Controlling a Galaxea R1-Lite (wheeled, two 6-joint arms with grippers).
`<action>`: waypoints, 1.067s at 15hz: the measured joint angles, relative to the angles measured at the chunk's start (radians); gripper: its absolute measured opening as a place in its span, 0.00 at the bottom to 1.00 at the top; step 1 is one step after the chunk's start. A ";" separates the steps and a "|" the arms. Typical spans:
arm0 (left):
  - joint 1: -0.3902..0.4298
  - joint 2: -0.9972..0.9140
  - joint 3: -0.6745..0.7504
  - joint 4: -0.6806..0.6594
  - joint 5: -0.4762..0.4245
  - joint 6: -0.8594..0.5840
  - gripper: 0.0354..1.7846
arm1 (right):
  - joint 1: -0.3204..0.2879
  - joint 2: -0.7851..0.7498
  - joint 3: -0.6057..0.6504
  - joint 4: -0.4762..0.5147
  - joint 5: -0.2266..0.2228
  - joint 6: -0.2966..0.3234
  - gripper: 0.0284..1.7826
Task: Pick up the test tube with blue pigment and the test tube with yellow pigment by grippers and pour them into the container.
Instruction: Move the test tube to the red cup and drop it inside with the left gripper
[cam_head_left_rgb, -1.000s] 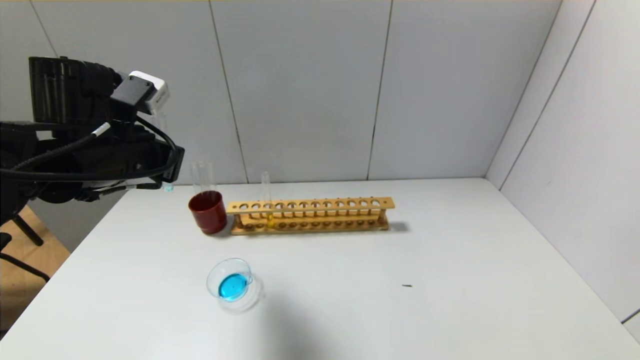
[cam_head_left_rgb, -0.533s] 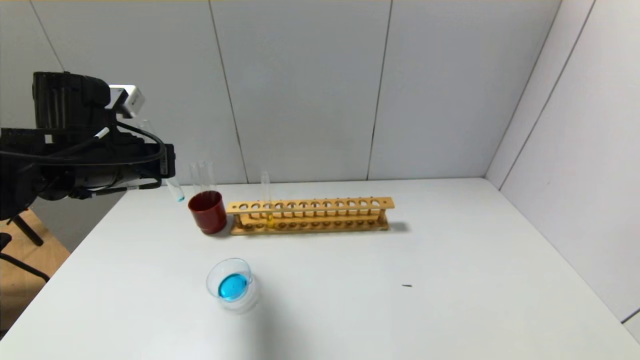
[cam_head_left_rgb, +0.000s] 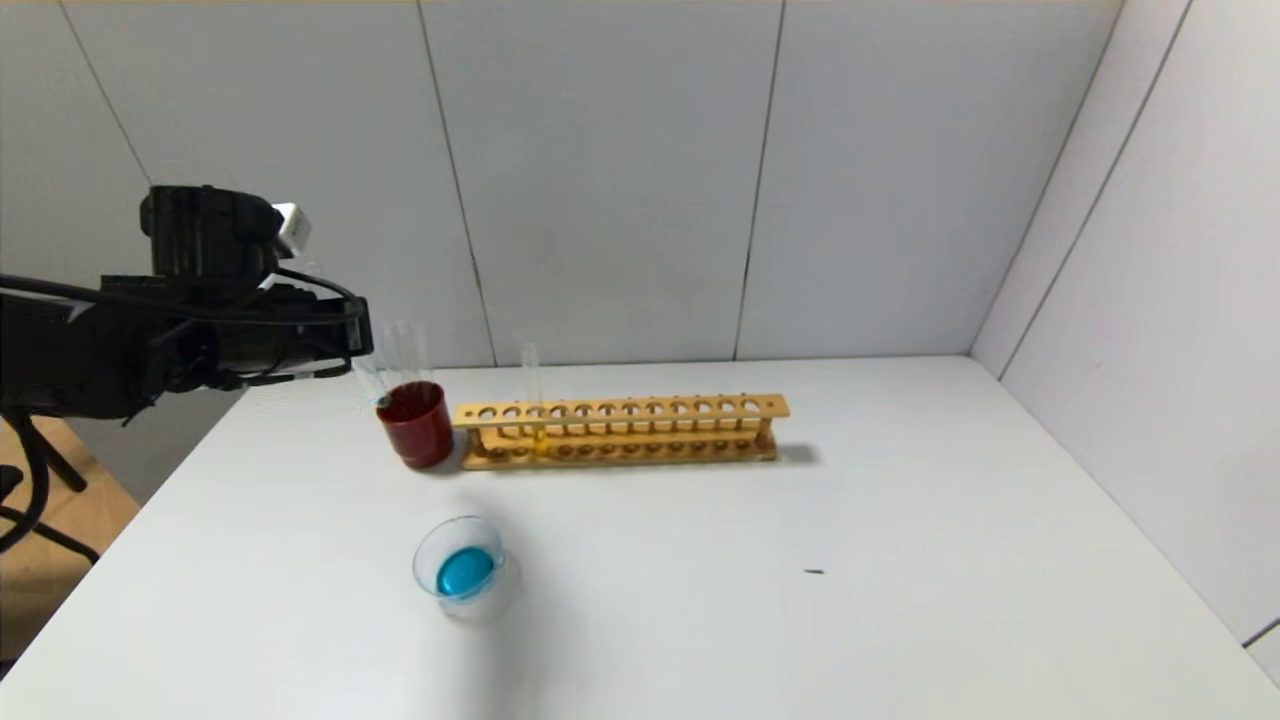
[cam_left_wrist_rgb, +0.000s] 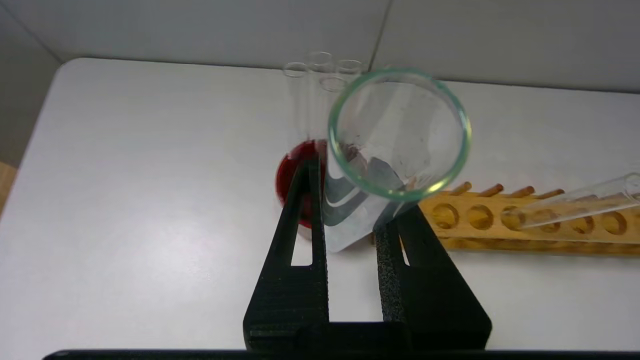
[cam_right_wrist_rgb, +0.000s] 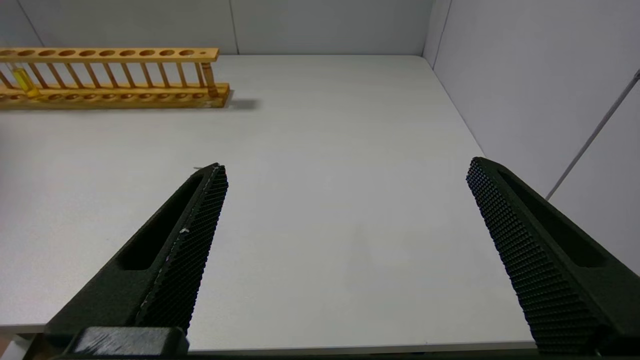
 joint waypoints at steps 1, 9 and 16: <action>0.005 0.019 -0.006 -0.013 -0.008 -0.005 0.16 | 0.000 0.000 0.000 0.000 0.000 0.000 0.98; 0.034 0.159 -0.055 -0.096 -0.008 -0.010 0.16 | 0.000 0.000 0.000 0.000 0.000 0.000 0.98; 0.040 0.221 -0.064 -0.121 -0.009 -0.006 0.16 | 0.000 0.000 0.000 0.000 0.000 0.000 0.98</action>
